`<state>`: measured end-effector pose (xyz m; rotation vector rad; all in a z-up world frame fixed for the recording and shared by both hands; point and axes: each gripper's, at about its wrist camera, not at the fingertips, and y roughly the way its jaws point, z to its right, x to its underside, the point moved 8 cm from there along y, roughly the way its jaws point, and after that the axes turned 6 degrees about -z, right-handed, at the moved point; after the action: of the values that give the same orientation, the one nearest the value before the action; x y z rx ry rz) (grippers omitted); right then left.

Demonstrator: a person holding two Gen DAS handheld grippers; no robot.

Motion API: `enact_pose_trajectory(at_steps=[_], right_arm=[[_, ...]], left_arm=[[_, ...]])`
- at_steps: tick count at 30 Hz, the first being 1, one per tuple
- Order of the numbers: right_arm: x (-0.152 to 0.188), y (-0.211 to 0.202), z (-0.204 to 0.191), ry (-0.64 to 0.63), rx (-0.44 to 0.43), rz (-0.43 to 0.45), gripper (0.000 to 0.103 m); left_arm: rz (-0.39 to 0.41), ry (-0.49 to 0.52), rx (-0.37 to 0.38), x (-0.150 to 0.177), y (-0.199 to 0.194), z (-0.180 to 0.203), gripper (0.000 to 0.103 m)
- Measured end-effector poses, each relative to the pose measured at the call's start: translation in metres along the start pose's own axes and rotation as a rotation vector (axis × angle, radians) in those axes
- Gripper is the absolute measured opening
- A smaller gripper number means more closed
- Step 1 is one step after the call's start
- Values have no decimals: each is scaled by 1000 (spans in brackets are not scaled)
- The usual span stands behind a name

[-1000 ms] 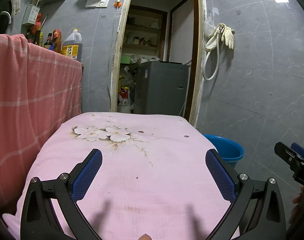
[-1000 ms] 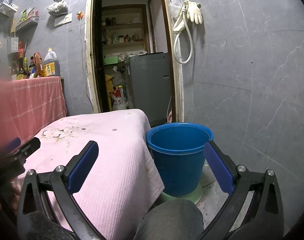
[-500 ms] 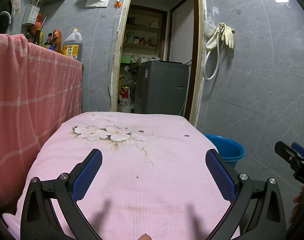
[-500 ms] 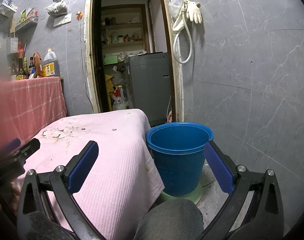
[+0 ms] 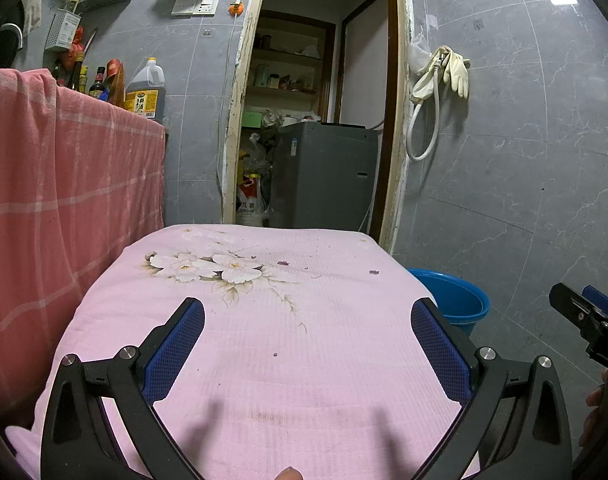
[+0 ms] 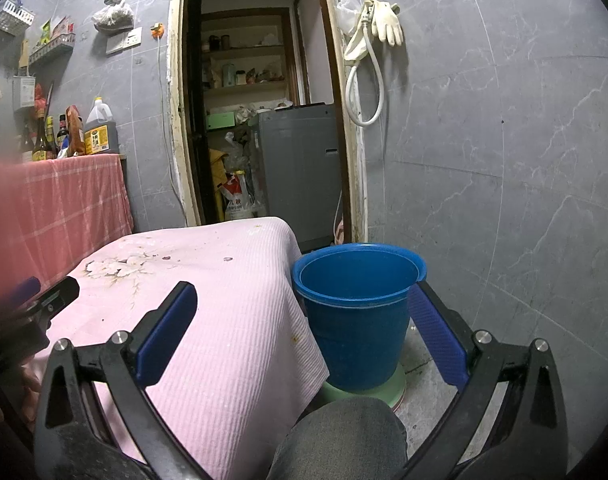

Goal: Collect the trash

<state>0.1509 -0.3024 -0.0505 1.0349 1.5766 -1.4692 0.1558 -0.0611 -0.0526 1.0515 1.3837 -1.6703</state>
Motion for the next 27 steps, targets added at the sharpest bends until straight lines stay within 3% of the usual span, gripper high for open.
enact_pose_trajectory(at_steps=[27], right_arm=[[4,-1,-2,7,1,-5,103]], left_arm=[[-1,-3,-2,1,-1,-5,101]])
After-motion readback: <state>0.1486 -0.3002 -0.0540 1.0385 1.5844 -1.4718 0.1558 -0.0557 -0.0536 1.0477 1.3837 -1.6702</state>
